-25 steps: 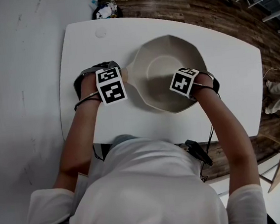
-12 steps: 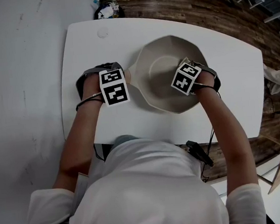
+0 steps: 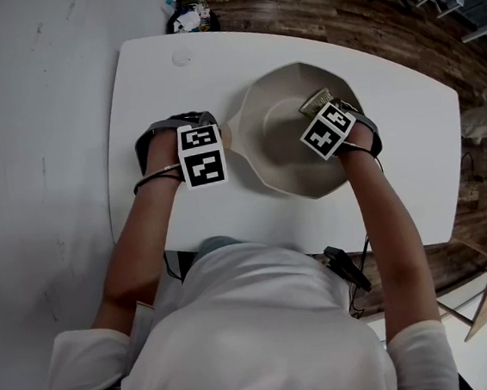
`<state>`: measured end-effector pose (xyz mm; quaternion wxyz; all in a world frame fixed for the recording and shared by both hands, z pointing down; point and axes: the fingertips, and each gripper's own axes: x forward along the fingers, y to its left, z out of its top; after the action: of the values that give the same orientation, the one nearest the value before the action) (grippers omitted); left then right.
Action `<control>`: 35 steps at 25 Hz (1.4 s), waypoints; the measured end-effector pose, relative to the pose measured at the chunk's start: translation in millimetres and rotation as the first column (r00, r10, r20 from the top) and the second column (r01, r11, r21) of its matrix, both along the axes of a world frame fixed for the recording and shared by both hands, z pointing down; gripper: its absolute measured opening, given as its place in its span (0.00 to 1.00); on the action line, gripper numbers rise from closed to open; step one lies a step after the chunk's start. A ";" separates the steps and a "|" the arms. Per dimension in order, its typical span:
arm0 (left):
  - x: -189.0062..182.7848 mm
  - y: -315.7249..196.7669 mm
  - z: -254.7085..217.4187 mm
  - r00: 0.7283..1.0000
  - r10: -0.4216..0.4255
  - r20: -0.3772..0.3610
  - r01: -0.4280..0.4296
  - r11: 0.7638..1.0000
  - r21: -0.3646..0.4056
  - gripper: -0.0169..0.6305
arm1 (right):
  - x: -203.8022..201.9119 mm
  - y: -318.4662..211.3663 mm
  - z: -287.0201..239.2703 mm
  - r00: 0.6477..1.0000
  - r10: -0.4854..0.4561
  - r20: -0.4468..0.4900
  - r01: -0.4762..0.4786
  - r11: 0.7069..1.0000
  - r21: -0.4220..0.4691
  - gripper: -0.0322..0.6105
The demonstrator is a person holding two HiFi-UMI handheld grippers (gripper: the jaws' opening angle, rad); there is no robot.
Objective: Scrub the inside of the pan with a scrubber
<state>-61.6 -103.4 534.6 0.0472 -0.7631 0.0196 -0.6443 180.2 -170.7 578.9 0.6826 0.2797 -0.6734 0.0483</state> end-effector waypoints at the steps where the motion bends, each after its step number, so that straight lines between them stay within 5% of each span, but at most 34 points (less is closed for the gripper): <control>1: 0.3 0.2 0.2 1.000 0.000 -0.003 0.000 1.000 -0.002 0.31 | -1.4 -2.4 -0.7 1.000 0.019 0.022 -0.019 1.000 0.003 0.09; 11: 4.5 5.5 1.9 0.999 0.021 -0.033 -0.022 0.999 -0.031 0.31 | -28.0 -34.3 -8.9 0.921 0.223 0.318 -0.247 0.968 0.036 0.09; 18: 7.1 8.3 1.4 0.999 0.018 -0.048 -0.020 0.999 -0.045 0.31 | -55.4 -48.1 -9.5 0.801 0.319 0.507 -0.368 0.930 -0.003 0.09; 30: 6.7 9.2 2.7 0.999 0.028 -0.038 -0.030 0.999 -0.043 0.31 | -113.6 -36.9 -15.3 0.688 0.245 0.683 -0.301 0.953 -0.039 0.09; 35: 7.0 10.1 3.1 0.999 0.024 -0.042 -0.026 0.998 -0.050 0.32 | -140.5 -17.5 -22.0 0.570 0.267 0.777 -0.260 0.956 -0.138 0.09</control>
<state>-54.6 -93.2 537.7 0.0354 -0.7773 -0.0055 -0.6281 39.7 -188.2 556.9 0.3029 0.3241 -0.8546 0.2700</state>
